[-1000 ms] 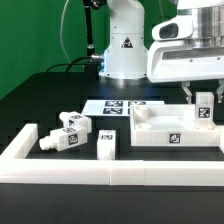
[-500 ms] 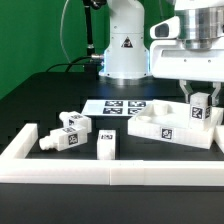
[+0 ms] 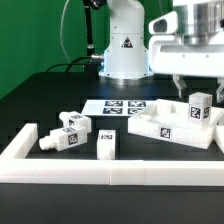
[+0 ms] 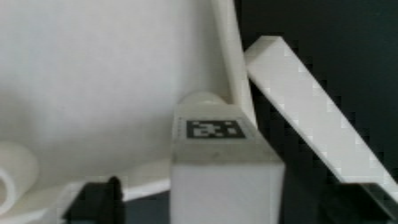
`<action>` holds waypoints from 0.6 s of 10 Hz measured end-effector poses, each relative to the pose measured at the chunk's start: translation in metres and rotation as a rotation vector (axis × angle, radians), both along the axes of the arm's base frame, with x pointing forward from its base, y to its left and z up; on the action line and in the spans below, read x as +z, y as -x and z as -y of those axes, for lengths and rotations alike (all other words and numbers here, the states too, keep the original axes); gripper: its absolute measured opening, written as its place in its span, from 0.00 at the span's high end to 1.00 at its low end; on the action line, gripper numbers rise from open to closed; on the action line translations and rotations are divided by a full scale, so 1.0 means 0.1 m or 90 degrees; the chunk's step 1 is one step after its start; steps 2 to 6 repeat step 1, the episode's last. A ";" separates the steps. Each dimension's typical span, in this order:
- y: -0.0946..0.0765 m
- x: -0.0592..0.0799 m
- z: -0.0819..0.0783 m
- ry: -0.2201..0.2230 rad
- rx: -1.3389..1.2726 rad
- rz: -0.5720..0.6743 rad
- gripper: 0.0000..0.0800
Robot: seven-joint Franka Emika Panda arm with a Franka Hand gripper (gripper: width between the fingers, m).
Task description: Assemble one leg
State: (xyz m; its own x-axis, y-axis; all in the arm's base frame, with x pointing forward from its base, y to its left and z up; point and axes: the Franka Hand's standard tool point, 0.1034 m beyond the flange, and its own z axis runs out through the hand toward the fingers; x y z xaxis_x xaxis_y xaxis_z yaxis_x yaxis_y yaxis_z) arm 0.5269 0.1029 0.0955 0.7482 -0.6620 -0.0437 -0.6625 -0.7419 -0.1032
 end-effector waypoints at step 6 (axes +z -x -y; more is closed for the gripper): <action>0.00 0.10 0.00 -0.003 0.001 0.002 0.26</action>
Offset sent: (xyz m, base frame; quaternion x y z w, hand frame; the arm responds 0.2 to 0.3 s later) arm 0.0000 0.0000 0.0000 0.0000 0.0000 0.0000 1.0000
